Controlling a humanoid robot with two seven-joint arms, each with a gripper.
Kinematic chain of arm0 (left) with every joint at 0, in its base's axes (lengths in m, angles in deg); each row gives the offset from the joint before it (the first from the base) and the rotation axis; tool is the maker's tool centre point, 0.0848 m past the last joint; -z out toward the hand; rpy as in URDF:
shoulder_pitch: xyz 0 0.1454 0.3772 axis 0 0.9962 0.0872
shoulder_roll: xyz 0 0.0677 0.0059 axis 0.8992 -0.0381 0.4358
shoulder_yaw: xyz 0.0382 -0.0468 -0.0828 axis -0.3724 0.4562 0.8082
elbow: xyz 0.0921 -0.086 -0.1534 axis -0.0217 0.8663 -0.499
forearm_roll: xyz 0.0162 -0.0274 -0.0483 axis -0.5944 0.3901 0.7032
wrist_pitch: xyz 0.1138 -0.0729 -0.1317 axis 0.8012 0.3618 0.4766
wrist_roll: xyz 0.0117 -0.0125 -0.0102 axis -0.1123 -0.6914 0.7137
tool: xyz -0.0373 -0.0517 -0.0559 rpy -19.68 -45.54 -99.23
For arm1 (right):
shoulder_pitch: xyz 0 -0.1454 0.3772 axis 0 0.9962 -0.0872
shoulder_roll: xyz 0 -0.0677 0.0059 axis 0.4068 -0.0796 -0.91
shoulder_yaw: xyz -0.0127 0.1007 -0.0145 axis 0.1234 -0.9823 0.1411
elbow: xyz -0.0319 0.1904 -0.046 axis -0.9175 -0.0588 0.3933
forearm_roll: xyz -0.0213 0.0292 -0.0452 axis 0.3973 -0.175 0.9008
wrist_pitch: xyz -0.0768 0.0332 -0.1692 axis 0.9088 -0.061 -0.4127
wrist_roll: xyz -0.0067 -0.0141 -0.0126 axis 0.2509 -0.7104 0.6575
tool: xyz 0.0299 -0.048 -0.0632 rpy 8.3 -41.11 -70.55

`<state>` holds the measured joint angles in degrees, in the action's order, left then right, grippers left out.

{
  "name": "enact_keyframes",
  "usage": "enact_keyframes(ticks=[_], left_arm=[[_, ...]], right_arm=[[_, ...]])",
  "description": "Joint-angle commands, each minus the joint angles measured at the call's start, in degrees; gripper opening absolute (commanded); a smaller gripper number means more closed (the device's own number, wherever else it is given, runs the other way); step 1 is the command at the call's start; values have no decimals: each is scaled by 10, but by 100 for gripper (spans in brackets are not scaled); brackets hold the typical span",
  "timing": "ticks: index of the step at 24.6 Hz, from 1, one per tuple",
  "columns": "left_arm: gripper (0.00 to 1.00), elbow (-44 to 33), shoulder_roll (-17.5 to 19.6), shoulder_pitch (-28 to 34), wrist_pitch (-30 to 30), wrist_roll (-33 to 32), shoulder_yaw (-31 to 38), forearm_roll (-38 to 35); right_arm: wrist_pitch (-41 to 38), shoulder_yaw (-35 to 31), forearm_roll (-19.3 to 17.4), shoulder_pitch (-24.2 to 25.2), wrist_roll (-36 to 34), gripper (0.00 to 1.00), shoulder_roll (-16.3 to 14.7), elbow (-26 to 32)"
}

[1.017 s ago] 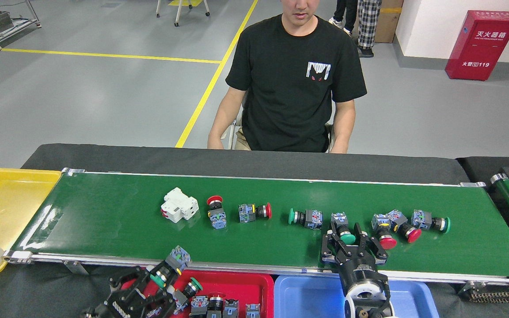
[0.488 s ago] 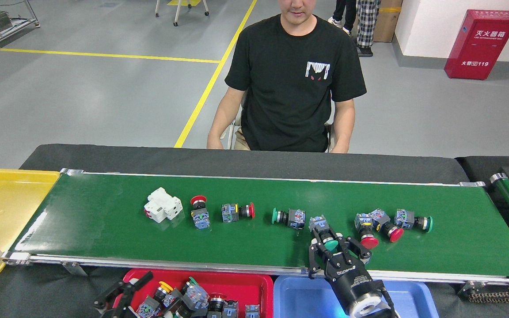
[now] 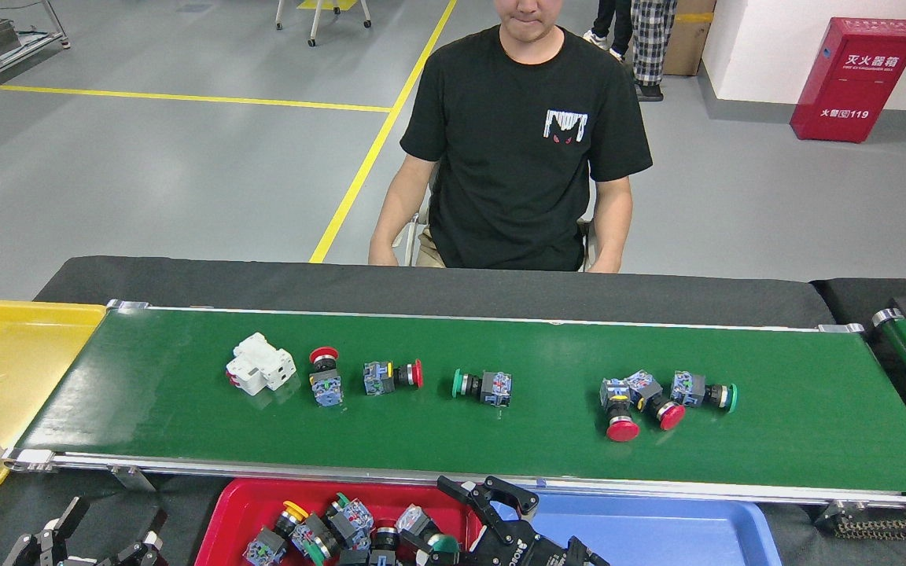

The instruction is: Pick switch part from conveyor to tray

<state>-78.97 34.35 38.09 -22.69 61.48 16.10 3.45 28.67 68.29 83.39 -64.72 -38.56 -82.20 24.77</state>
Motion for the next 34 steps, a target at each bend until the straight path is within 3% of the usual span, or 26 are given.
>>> enact_keyframes(ticks=[1, 4, 7, 11, 15, 17, 21, 24, 27, 32, 33, 34], left_arm=[[100, 9, 30, -24, -13, 4, -8, 0], [100, 121, 121, -100, -32, 5, -72, 2], [100, 227, 162, -185, -34, 10, -101, 2], [100, 359, 197, -281, -34, 37, -147, -3], [100, 438, 208, -339, -28, 75, -202, -5], [100, 477, 208, -360, -11, 90, -233, -5], [100, 548, 208, -411, 79, 139, -321, -9], [100, 647, 207, -469, 124, 182, -377, -9], [100, 692, 206, -494, 125, 194, -380, -9], [100, 698, 201, -497, 132, 195, -380, -9], [100, 698, 199, -497, 137, 195, -380, -9], [100, 699, 198, -497, 144, 194, -380, -9]], right_arm=[[86, -45, -5, 27, -26, 95, 4, 15], [252, -69, -5, 97, -112, 95, 1, 46], [370, -86, -5, 129, -132, 96, -3, 54], [394, -88, -2, 124, -126, 96, -10, 33], [394, -79, 8, 68, -88, 96, -6, 18], [392, -52, 30, 29, -52, 96, -2, -4], [389, -3, 37, -30, -18, 96, 2, -44], [390, 31, 38, -69, 8, 96, 18, -86], [391, 34, 41, -100, 14, 96, 43, -126], [390, 53, 41, -179, 22, 96, 87, -241], [391, 53, 41, -191, 23, 94, 90, -260], [391, 55, 38, -204, 23, 85, 91, -279]])
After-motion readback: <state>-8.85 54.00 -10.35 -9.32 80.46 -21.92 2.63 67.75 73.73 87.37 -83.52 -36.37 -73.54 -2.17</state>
